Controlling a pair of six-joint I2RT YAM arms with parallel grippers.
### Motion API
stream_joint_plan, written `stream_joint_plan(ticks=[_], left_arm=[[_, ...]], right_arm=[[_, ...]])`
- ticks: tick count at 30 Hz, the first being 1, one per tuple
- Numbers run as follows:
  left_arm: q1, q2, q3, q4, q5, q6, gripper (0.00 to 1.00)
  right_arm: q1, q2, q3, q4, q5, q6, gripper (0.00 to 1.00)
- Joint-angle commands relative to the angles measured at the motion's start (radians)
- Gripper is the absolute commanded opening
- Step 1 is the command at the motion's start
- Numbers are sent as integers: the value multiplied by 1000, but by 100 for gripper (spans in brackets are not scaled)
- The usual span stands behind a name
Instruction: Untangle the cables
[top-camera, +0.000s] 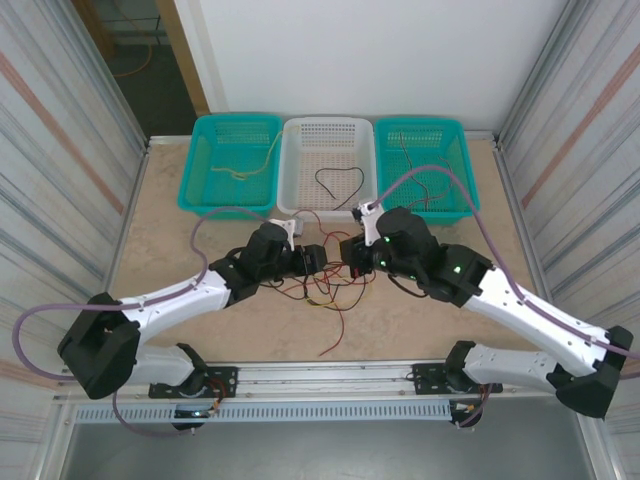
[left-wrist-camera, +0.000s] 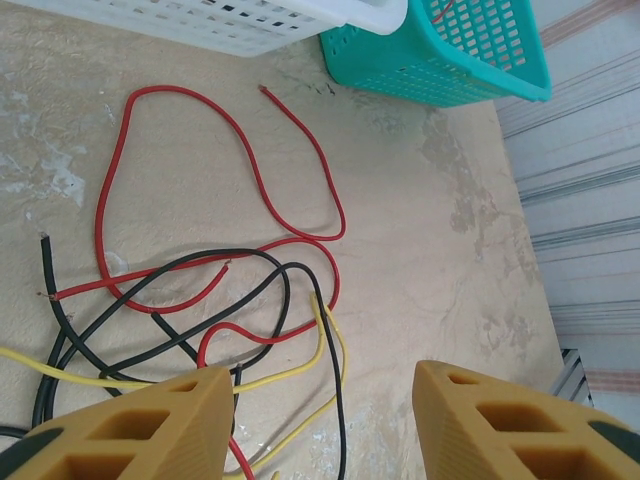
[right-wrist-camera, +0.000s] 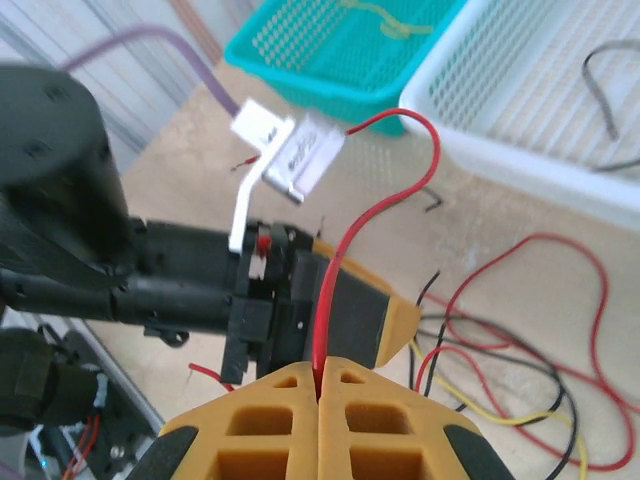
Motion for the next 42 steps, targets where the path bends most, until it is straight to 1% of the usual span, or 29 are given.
stream_joint_plan(ticks=[1, 6, 7, 9, 13, 15, 18, 21, 25, 27, 30, 33, 34, 36, 38, 40, 42], left_arm=[[-9, 2, 23, -8, -8, 20, 51], [-8, -28, 20, -45, -52, 28, 51], [-6, -38, 17, -51, -59, 28, 52], [2, -58, 13, -60, -64, 31, 52], [21, -102, 4, -94, -84, 36, 53], [33, -131, -5, -111, -97, 37, 54], [54, -174, -21, -139, -115, 39, 56], [82, -218, -31, -181, -136, 40, 57], [121, -280, -41, -237, -164, 38, 58], [136, -309, -40, -277, -180, 37, 59], [154, -345, -47, -316, -188, 40, 60], [180, -384, -71, -327, -189, 45, 62], [190, -393, -82, -322, -180, 46, 61], [217, -406, -101, -307, -148, 48, 58], [240, -408, -111, -311, -131, 45, 58], [252, -403, -113, -333, -140, 36, 59], [263, -386, -109, -359, -148, 25, 61]], right_arm=[[5, -29, 60, -49, 103, -58, 0], [-14, -10, 163, -135, 334, -121, 0], [-37, 1, 186, -151, 355, -131, 0], [-101, 18, 226, -169, 358, -140, 0], [-278, 46, 293, -181, 324, -143, 0], [-388, 72, 324, -179, 298, -146, 0], [-568, 140, 379, -172, 208, -130, 0], [-699, 219, 419, -155, 171, -86, 0], [-809, 329, 424, -72, 107, -33, 0], [-855, 409, 457, -60, 46, -7, 0], [-876, 506, 496, -43, 14, -7, 0], [-879, 591, 530, -45, 14, -31, 0], [-883, 617, 539, -50, -3, -35, 1], [-884, 656, 549, -59, -30, -39, 16], [-885, 679, 547, -67, -41, -35, 34], [-882, 673, 522, -63, -47, -29, 41], [-872, 650, 487, -47, -51, -24, 44]])
